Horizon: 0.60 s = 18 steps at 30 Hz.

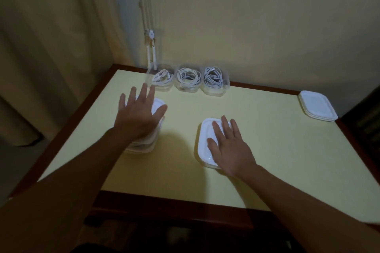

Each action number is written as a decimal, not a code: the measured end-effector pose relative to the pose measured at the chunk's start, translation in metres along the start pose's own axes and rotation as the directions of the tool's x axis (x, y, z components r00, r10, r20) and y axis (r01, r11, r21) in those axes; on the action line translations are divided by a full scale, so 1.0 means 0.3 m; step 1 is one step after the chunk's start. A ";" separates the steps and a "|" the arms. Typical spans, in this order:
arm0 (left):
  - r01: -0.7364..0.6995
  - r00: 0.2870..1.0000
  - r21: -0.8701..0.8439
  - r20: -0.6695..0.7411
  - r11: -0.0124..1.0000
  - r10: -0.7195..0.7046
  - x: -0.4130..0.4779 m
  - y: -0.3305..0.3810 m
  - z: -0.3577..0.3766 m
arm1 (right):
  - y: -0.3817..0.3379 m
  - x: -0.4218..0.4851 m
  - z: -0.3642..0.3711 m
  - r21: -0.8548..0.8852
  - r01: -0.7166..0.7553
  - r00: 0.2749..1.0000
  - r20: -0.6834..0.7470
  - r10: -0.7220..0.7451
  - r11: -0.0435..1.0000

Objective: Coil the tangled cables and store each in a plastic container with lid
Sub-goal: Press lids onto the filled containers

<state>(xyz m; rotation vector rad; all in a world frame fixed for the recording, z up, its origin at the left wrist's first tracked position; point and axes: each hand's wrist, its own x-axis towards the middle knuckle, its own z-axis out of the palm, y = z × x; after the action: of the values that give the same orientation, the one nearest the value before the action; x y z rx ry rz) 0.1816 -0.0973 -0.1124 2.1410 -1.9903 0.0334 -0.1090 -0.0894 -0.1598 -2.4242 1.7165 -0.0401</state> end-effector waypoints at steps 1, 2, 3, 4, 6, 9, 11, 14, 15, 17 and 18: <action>-0.021 1.000 0.031 0.000 0.999 0.021 -0.013 -0.017 0.016 | -0.028 0.004 0.003 0.011 -0.004 1.000 0.000 0.004 1.000; -0.057 0.998 0.067 -0.026 0.996 0.059 -0.023 -0.025 0.031 | -0.055 0.008 0.004 0.016 0.006 1.000 -0.015 -0.006 1.000; -0.087 0.995 0.098 -0.049 0.991 0.092 -0.025 -0.028 0.044 | -0.089 0.007 -0.002 0.022 0.017 0.999 -0.031 -0.017 1.000; -0.103 0.991 0.116 -0.069 0.988 0.111 -0.025 -0.027 0.053 | -0.110 0.013 0.005 0.016 0.037 0.999 -0.033 -0.037 0.999; -0.099 0.989 0.119 -0.102 0.988 0.111 -0.025 -0.020 0.060 | -0.151 0.029 0.018 0.020 0.070 0.997 -0.026 -0.069 0.997; -0.090 0.986 0.119 -0.128 0.989 0.105 -0.026 -0.017 0.062 | -0.223 0.053 0.028 0.089 0.063 0.997 -0.058 -0.058 0.994; -0.086 0.987 0.118 -0.124 0.989 0.100 -0.027 -0.020 0.065 | -0.269 0.068 0.032 0.093 0.067 0.996 -0.071 -0.060 0.993; -0.087 0.987 0.100 -0.128 0.991 0.099 -0.028 -0.021 0.064 | -0.325 0.092 0.038 0.089 0.086 0.993 -0.088 -0.078 0.992; -0.084 0.988 0.087 -0.122 0.993 0.095 -0.028 -0.020 0.063 | -0.338 0.096 0.039 0.100 0.072 0.993 -0.104 -0.062 0.992; -0.075 0.987 0.078 -0.138 0.994 0.086 -0.024 -0.021 0.064 | -0.349 0.101 0.044 0.117 0.060 0.991 -0.123 -0.045 0.991; -0.068 0.986 0.075 -0.147 0.995 0.078 -0.025 -0.020 0.064 | -0.349 0.099 0.048 0.118 0.064 0.991 -0.128 -0.048 0.991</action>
<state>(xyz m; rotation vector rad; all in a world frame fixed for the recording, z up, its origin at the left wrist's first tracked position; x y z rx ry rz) 0.1846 -0.0930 -0.1332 2.0391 -2.0073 0.2710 0.0005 -0.0816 -0.1601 -2.4257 1.6422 -0.3018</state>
